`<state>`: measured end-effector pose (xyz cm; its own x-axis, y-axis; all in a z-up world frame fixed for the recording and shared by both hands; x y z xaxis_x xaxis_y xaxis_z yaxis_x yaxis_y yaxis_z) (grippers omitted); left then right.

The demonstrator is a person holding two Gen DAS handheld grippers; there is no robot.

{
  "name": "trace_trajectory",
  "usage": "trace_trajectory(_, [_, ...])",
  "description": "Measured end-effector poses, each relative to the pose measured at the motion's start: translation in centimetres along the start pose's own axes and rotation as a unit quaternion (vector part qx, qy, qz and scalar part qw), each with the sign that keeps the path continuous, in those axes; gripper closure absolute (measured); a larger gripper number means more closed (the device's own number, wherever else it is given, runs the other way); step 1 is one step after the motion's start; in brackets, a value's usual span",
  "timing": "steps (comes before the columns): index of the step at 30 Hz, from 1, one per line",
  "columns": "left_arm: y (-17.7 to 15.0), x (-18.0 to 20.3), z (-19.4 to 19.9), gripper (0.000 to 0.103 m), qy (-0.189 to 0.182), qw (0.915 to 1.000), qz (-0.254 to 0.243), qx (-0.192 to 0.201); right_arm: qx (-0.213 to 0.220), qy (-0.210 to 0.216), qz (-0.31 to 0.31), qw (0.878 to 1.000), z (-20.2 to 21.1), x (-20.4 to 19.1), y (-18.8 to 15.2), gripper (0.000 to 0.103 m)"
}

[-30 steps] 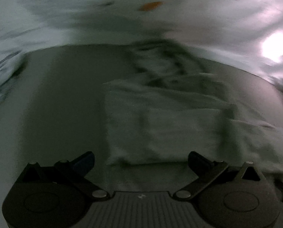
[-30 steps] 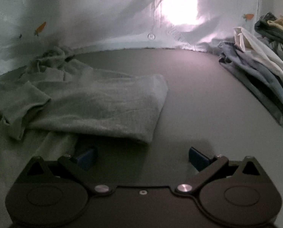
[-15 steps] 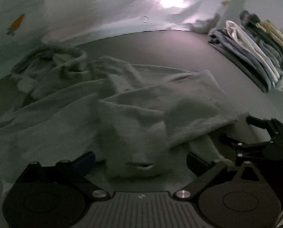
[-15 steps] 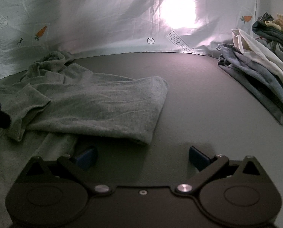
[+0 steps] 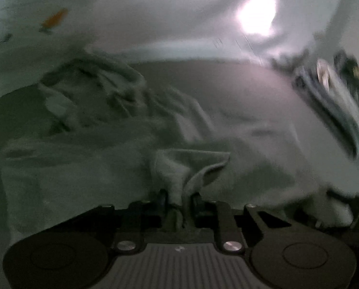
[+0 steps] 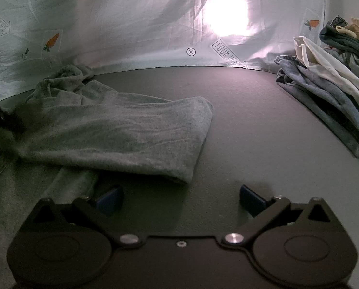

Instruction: Fold clothes

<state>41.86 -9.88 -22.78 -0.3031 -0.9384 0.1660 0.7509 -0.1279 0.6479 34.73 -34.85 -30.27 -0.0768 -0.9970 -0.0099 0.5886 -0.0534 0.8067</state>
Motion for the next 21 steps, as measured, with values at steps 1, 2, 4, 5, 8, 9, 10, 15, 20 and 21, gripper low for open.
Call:
trace_trajectory(1, [0.7, -0.5, 0.8, 0.082, -0.003, 0.9998, 0.014, 0.013, 0.0, 0.0, 0.0, 1.0, 0.0, 0.0, 0.0, 0.0])
trace_trajectory(2, [1.5, -1.0, 1.7, 0.082, -0.005, 0.9993, 0.027, 0.027, 0.0, 0.0, 0.0, 1.0, 0.0, 0.0, 0.0, 0.0])
trace_trajectory(4, [3.3, -2.1, 3.8, 0.083, -0.005, 0.9969, 0.052, 0.06, 0.0, 0.0, 0.0, 1.0, 0.0, 0.0, 0.0, 0.0])
trace_trajectory(5, [4.2, -2.9, 4.9, 0.083, 0.002, 0.995, 0.062, 0.078, 0.0, 0.0, 0.0, 1.0, 0.0, 0.0, 0.0, 0.0])
trace_trajectory(8, [6.6, -5.5, 8.0, 0.083, 0.025, 0.9875, 0.09, 0.127, 0.0, 0.0, 0.0, 1.0, 0.0, 0.0, 0.0, 0.0])
trace_trajectory(9, [7.4, -6.7, 9.1, 0.083, 0.035, 0.984, 0.101, 0.143, 0.0, 0.0, 0.0, 1.0, 0.0, 0.0, 0.0, 0.0])
trace_trajectory(10, [8.0, -8.0, 10.2, 0.083, 0.047, 0.9799, 0.112, 0.158, 0.0, 0.0, 0.0, 1.0, 0.0, 0.0, 0.0, 0.0])
trace_trajectory(15, [8.9, -14.5, 15.1, 0.083, 0.107, 0.9579, 0.167, 0.208, 0.0, -0.001, 0.0, 1.0, 0.0, 0.0, 0.0, 0.0])
trace_trajectory(20, [5.5, -20.5, 17.5, 0.083, 0.164, 0.9375, 0.229, 0.204, 0.0, -0.001, 0.0, 1.0, 0.0, 0.0, 0.0, 0.0])
trace_trajectory(21, [4.4, -21.5, 17.3, 0.083, 0.17, 0.9343, 0.243, 0.197, 0.0, -0.001, 0.0, 1.0, 0.0, 0.0, 0.0, 0.0])
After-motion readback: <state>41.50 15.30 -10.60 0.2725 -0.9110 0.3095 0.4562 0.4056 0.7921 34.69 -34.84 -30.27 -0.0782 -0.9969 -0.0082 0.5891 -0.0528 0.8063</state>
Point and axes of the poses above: each gripper's, at about its wrist camera, not at the fingertips, and z roughly against the way its jaws point, x to its right, y to its top, the point moved 10 cm from there along -z, roughly the way its jaws point, and after that the axes turned 2 degrees about x, right-handed, at the moved point
